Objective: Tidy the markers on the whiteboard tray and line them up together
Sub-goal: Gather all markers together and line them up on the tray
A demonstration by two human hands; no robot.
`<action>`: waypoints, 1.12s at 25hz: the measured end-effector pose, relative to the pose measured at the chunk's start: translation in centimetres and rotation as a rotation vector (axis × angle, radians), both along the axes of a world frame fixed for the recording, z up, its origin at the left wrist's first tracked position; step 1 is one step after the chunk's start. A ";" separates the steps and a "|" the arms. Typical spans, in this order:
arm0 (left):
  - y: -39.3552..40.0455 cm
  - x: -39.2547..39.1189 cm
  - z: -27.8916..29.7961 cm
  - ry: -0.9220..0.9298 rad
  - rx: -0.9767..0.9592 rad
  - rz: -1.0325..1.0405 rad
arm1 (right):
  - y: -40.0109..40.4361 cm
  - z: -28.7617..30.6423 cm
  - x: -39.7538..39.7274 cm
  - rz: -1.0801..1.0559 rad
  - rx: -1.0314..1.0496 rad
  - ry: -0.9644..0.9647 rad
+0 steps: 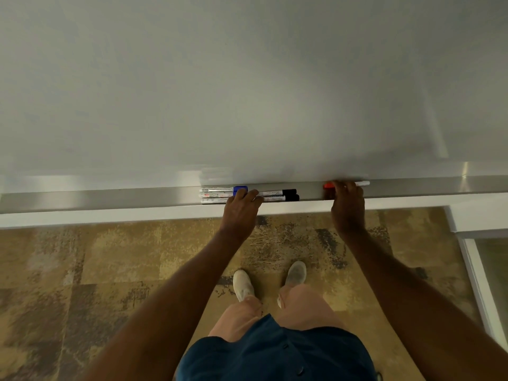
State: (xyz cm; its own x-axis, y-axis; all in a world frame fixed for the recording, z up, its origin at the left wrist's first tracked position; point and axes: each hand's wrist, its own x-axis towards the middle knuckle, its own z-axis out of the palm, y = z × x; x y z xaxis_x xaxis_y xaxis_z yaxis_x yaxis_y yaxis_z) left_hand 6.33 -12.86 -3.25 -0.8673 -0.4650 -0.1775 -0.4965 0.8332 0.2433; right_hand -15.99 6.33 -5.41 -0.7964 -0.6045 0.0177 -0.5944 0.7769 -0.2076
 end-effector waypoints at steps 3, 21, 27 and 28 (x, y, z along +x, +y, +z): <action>0.1 0.0 -0.1 -0.013 -0.004 -0.002 | -0.4 0.5 -0.7 0.088 0.054 -0.025; 0.3 0.6 -0.4 -0.012 0.016 -0.022 | -6.2 1.5 4.4 0.288 -0.190 -0.170; 0.3 0.7 -0.4 -0.006 0.006 -0.020 | -7.6 0.2 5.8 0.397 -0.064 0.037; 0.3 0.7 -0.4 -0.007 0.009 -0.017 | -7.5 -0.1 6.3 0.389 -0.051 0.050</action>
State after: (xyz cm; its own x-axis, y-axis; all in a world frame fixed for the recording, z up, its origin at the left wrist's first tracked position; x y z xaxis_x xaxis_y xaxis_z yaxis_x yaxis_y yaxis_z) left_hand 6.99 -12.57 -3.60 -0.8741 -0.4482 -0.1872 -0.4835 0.8397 0.2471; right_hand -9.71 -1.19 -5.54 -0.5054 -0.8584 0.0884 -0.8527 0.4810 -0.2038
